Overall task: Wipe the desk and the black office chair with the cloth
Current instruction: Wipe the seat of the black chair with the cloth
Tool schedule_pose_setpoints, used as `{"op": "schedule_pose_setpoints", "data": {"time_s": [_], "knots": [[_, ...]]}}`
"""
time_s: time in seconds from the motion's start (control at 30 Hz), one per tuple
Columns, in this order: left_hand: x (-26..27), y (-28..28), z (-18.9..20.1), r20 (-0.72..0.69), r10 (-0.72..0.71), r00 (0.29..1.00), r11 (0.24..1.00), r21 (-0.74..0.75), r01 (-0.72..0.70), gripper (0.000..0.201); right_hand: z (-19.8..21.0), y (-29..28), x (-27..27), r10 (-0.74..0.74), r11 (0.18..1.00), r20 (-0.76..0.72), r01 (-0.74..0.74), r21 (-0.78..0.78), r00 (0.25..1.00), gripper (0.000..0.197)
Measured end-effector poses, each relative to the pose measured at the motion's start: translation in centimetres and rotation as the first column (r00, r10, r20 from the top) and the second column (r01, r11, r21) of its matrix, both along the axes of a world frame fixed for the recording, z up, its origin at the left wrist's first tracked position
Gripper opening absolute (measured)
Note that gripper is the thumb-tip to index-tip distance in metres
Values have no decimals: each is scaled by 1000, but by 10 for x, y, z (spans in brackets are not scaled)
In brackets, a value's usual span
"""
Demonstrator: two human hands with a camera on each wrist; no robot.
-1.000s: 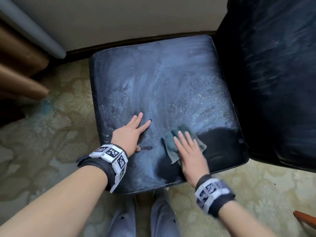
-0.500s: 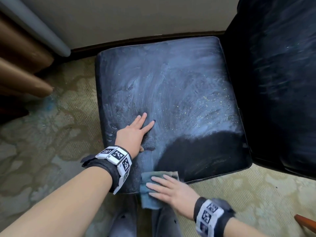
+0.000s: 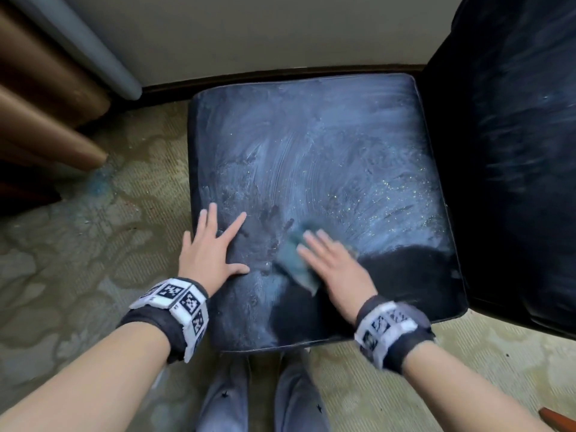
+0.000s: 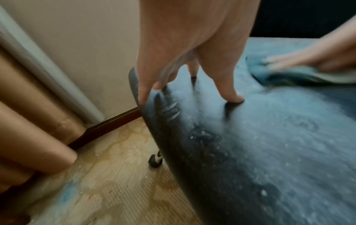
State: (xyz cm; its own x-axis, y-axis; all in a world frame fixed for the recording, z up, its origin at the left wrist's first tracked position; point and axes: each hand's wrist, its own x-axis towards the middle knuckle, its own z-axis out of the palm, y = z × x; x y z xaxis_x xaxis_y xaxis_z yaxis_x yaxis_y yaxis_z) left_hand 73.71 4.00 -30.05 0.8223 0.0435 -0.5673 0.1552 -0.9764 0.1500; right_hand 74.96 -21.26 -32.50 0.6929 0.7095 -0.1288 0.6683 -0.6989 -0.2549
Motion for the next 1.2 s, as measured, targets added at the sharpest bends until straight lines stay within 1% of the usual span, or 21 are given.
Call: {"op": "schedule_pose_setpoints", "data": {"time_s": [0.03, 0.07, 0.17, 0.2, 0.27, 0.3, 0.37, 0.43, 0.47, 0.57, 0.63, 0.7, 0.77, 0.83, 0.87, 0.93, 1.0, 1.07, 1.13, 1.17, 1.2], "knots": [[-2, 4, -1, -46, 46, 998, 999, -22, -47, 100, 3, 5, 5, -63, 998, 5, 63, -6, 998, 56], [-1, 7, -1, -80, 69, 994, 996, -58, -74, 100, 1, 11, -7, -17, 1000, 6, 17, -9, 1000, 58], [5, 10, -1, -123, 45, 991, 994, -91, -56, 98, -8, 20, -77, 344, 938, -8, -344, 34, 939, 49], [7, 11, -1, -125, 23, 992, 997, -69, -32, 98, -7, 17, -80, 401, 916, -53, -398, 55, 914, 47], [9, 12, 0, -115, -12, 993, 1000, -29, 9, 97, -6, 17, -54, 462, 887, -50, -460, 43, 886, 45], [9, 12, 0, -109, -26, 994, 1000, -17, 24, 98, -4, 21, -36, 438, 899, -38, -437, 23, 898, 45], [8, 14, -1, -95, -36, 995, 999, -5, 36, 97, 0, 35, -10, 269, 963, -45, -268, 11, 962, 47], [9, 15, 0, -98, -42, 994, 999, -12, 41, 96, -5, 45, -27, 165, 986, -34, -165, 8, 986, 48], [10, 16, 1, -96, -48, 994, 999, -12, 47, 95, -11, 45, -46, 208, 978, -35, -207, 17, 978, 45], [10, 15, 4, -90, -56, 994, 998, -1, 56, 93, -18, 30, -86, 522, 852, -97, -522, 20, 848, 59], [9, 12, 6, -94, -57, 994, 998, 24, 60, 92, -15, 29, -70, 600, 800, -80, -597, 64, 796, 59], [8, 12, 7, -85, -74, 994, 996, 40, 78, 91, -7, 41, -33, 564, 825, -78, -556, 103, 822, 44], [7, 15, 7, -78, -99, 992, 993, 53, 103, 91, -4, 57, -10, 377, 925, -85, -371, 78, 922, 46], [8, 17, 6, -94, -97, 991, 994, 38, 100, 91, -6, 63, -27, 261, 964, -62, -257, 70, 963, 49], [10, 17, 6, -102, -91, 991, 995, 30, 95, 92, -8, 61, -48, 295, 954, -93, -287, 90, 951, 46], [9, 17, 6, -128, -69, 989, 998, -4, 69, 93, -8, 53, -76, 474, 880, -163, -468, 78, 865, 42], [8, 15, 4, -141, -51, 989, 999, -19, 49, 94, -9, 51, -59, 557, 831, -111, -549, 94, 823, 55], [7, 15, 4, -128, -58, 990, 998, -33, 55, 90, -5, 61, -22, 534, 846, -137, -524, 99, 835, 50], [7, 22, 5, -112, -66, 992, 996, -61, 60, 81, -3, 76, -4, 396, 917, -73, -391, 75, 915, 44], [6, 28, 7, -116, -33, 993, 994, -109, 20, 78, -7, 80, -11, 353, 935, -9, -353, 47, 935, 47], [7, 35, 9, -119, 19, 993, 986, -164, -39, 77, -7, 79, -29, 380, 918, 99, -388, 82, 920, 48]]}}
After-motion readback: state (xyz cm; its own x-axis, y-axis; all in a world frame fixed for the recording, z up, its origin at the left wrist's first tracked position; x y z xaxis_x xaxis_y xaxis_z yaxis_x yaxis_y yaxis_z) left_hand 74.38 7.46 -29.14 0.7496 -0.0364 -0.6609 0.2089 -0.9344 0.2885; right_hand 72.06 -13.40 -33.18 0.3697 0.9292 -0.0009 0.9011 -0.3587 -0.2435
